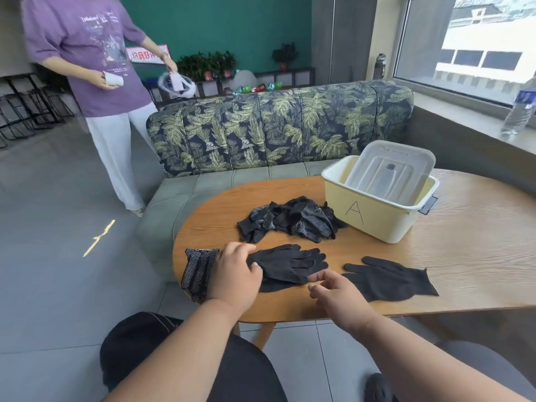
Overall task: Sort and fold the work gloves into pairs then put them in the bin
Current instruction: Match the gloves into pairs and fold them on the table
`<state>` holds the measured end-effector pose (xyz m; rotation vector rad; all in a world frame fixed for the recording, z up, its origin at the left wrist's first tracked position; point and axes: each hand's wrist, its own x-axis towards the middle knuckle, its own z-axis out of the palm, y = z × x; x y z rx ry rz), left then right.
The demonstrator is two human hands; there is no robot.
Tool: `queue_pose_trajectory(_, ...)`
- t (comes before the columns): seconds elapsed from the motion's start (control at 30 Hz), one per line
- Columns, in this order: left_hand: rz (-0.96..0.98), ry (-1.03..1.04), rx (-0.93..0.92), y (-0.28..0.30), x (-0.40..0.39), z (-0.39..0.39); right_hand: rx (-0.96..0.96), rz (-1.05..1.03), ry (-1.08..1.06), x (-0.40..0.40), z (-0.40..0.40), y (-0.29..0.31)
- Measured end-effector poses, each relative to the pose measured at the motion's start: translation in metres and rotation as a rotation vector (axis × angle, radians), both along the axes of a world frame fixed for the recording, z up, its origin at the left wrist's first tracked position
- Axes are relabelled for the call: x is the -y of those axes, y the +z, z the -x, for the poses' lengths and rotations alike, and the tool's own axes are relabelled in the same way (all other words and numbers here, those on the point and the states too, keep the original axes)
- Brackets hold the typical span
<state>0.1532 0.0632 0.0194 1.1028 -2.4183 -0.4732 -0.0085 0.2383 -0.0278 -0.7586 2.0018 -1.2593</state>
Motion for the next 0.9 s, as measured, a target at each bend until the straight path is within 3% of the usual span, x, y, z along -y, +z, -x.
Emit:
queue_pose_trajectory(0.17,-0.364,-0.052,0.256,-0.019,-0.016,0.025,-0.01,0.007,-0.019,-0.007,0.006,0.004)
queue_pose_trajectory(0.3,-0.362,-0.053,0.397,-0.03,-0.015,0.032,-0.01,0.015,-0.033,-0.012,0.011,0.003)
queue_pose_trajectory(0.63,-0.261,0.064,-0.023,-0.027,-0.021,0.023,-0.015,-0.007,-0.029,-0.014,0.013,-0.002)
queue_pose_trajectory(0.9,-0.254,0.025,-0.402,-0.003,-0.037,0.021,-0.106,-0.023,-0.02,-0.014,0.01,0.005)
